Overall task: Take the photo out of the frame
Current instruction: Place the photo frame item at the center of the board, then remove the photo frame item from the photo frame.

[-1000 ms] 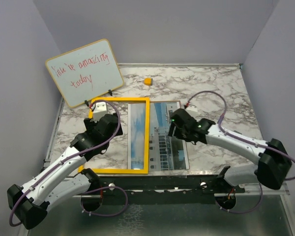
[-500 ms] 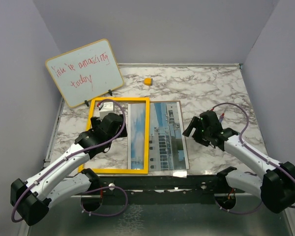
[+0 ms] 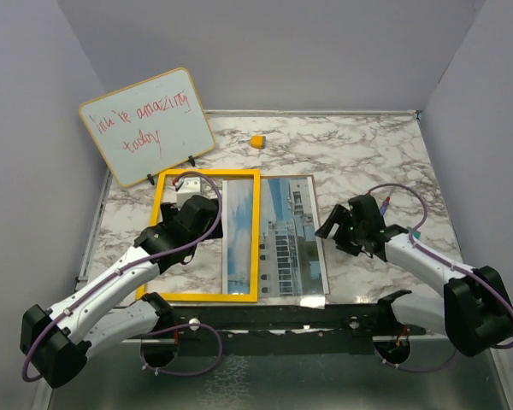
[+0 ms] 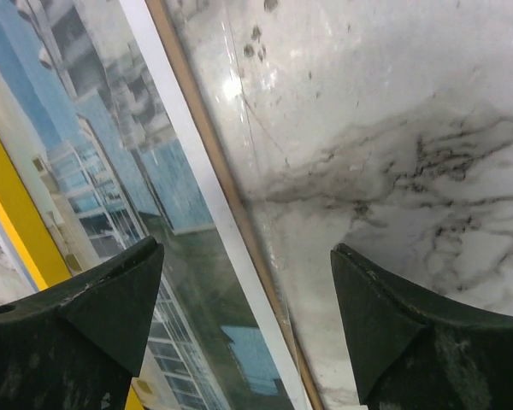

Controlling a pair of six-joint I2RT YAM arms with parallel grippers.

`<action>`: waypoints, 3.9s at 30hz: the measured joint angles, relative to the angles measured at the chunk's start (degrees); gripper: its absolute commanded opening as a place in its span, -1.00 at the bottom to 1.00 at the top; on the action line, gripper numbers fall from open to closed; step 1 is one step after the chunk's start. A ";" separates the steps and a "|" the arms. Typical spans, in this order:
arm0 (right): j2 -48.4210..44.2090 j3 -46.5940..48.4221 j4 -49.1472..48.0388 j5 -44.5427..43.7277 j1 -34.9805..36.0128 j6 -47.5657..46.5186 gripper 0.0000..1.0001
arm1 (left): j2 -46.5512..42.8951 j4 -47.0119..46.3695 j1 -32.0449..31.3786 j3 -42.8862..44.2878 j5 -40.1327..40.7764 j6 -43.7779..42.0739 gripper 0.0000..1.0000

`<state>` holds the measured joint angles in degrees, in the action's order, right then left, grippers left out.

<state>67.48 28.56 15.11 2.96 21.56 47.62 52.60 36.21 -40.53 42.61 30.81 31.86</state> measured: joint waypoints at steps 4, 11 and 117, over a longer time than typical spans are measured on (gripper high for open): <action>0.83 -1.64 -6.01 1.81 -1.49 0.87 0.65 | 0.44 -0.07 0.00 0.00 -0.07 -0.02 0.99; 3.89 -5.75 -21.16 7.72 -3.78 3.37 0.53 | 0.48 -0.11 0.00 0.00 -0.17 -0.02 0.98; 35.36 11.28 -42.75 26.25 12.98 13.44 -0.99 | 28.79 -18.60 -9.33 2.03 -16.22 8.87 -1.00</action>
<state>102.85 39.83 -27.64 29.21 34.54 61.06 81.38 17.61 -49.87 44.64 14.59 40.73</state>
